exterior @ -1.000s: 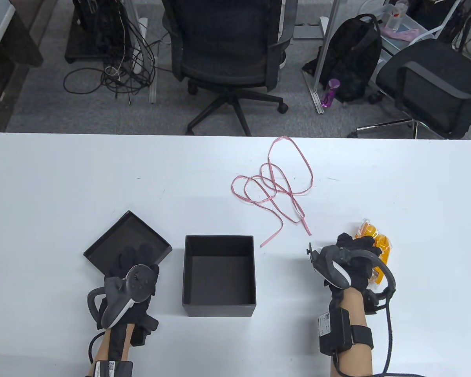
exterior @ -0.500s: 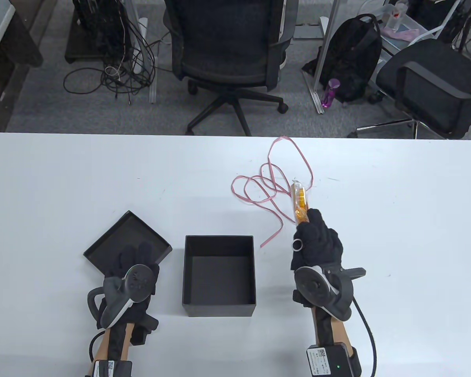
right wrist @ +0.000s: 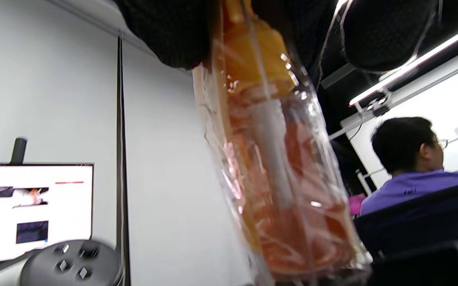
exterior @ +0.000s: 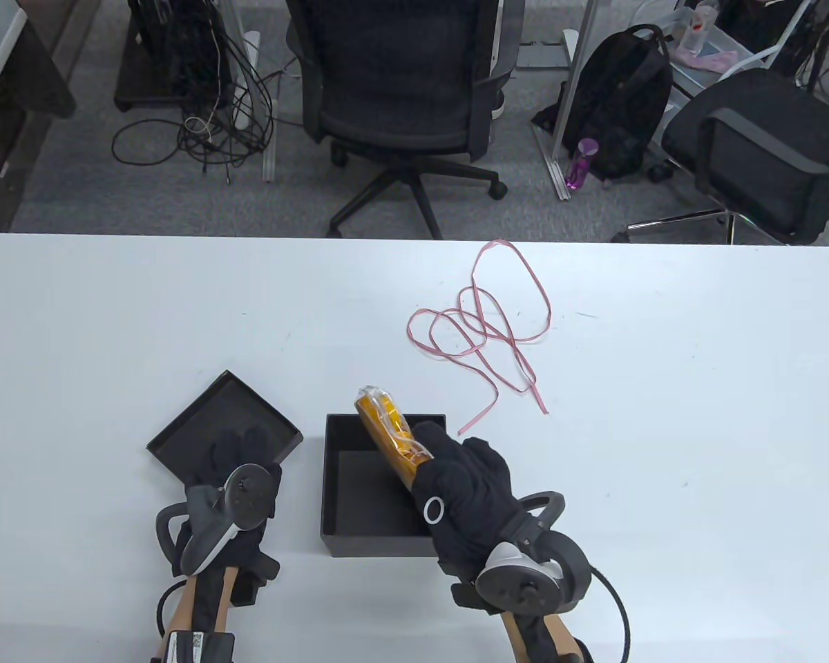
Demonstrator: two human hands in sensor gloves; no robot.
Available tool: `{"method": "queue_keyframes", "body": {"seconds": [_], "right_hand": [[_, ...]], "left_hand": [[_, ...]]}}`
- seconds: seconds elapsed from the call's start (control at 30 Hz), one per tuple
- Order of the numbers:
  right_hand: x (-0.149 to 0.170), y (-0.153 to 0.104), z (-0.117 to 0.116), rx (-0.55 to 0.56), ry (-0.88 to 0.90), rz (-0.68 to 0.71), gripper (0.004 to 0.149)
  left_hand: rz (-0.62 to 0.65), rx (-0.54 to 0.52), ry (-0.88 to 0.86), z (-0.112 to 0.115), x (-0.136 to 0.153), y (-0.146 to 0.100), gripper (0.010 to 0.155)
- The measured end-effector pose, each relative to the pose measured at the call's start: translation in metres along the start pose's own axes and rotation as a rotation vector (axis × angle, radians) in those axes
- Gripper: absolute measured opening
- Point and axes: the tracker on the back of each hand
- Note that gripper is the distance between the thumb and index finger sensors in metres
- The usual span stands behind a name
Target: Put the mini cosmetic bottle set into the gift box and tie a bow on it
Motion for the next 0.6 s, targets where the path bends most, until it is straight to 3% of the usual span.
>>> {"method": "queue_keyframes", "body": {"seconds": [0.23,0.27,0.33,0.37,0.47,0.6], "right_hand": [[0.010,-0.005,-0.028,-0.164,-0.025,-0.025,0.034],[0.012,-0.005,-0.032,-0.210,-0.020,-0.042,0.038],[0.016,-0.004,-0.036,-0.366,-0.051,-0.120,0.063],[0.019,-0.004,-0.033,-0.379,-0.065,-0.133,0.071],[0.025,-0.005,-0.022,-0.249,-0.036,-0.121,0.072],[0.033,-0.008,-0.005,-0.181,-0.086,-0.179,0.066]], "left_hand": [[0.017,0.010,0.042,0.002,-0.007,0.001,0.067],[0.018,0.012,0.046,0.003,-0.007,0.001,0.067],[0.019,0.019,0.055,0.004,-0.008,0.002,0.068],[0.021,0.024,0.061,0.005,-0.009,0.002,0.068],[0.021,0.033,0.076,0.006,-0.009,0.002,0.067],[0.019,0.042,0.089,0.008,-0.009,0.003,0.068]]}}
Point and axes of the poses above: the tracker on the back of each hand, its own x axis roughly to the little-finger side, its own y axis roughly from the wrist to the fingertips, z = x × y, and after that the axes turned 15 degrees about y, right-handed
